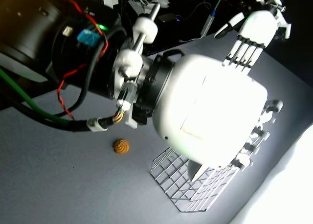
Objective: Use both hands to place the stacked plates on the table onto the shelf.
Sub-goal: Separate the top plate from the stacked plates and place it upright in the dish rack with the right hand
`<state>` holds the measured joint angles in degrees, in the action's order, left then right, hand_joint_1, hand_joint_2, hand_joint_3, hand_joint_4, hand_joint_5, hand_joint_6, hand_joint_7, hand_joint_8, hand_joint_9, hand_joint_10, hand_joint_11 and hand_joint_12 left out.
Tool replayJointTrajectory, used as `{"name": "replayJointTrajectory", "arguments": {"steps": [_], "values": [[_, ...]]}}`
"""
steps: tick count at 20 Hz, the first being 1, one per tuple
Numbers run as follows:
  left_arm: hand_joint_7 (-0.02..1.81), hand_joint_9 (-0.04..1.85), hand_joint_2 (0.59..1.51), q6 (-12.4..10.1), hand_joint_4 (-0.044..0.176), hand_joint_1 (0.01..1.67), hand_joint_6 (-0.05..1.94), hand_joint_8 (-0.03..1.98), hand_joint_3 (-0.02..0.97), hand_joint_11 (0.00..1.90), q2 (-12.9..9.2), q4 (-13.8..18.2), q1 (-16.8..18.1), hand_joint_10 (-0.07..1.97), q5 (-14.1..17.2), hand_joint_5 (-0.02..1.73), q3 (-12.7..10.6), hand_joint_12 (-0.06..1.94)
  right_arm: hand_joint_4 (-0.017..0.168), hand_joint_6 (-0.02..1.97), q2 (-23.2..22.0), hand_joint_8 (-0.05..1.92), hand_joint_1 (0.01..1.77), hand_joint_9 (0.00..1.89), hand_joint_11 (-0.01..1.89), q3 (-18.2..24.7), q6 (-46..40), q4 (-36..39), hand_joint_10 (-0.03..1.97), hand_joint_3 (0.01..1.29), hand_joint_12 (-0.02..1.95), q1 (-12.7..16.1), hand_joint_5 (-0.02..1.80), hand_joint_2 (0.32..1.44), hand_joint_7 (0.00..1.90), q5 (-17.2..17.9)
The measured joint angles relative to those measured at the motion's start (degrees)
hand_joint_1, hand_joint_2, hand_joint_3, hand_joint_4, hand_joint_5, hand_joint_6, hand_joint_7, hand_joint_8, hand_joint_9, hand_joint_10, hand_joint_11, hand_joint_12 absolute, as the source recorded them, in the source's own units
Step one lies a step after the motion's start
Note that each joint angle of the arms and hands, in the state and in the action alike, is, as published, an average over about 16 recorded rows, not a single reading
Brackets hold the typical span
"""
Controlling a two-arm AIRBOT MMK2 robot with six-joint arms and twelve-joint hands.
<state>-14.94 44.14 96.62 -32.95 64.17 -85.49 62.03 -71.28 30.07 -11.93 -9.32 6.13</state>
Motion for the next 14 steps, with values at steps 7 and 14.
{"name": "replayJointTrajectory", "arguments": {"steps": [7, 14], "values": [[0.04, 0.02, 1.106, 3.6, 0.004, 0.02, 0.01, 0.01, 0.015, 0.02, 1.6, -3.9, -6.1, 0.01, -1.8, 0.06, 0.5, 0.0, -0.009, 1.02, 2.4, 0.94, 1.37, 0.96, 0.73, -4.4, -17.1, 13.9, 1.18, 0.01, 1.19, -2.7, 0.84, 1.03, 0.97, 3.0], [0.04, 0.02, 1.107, 6.1, 0.004, 0.02, 0.01, 0.01, 0.015, 0.02, 2.9, -6.3, -10.1, 0.01, -4.1, 0.06, 0.5, 0.0, -0.009, 1.02, 5.0, 0.93, 1.36, 0.97, 0.73, -8.5, -30.2, 23.2, 1.17, 0.01, 1.17, -4.8, 0.83, 1.04, 0.98, 4.0]]}}
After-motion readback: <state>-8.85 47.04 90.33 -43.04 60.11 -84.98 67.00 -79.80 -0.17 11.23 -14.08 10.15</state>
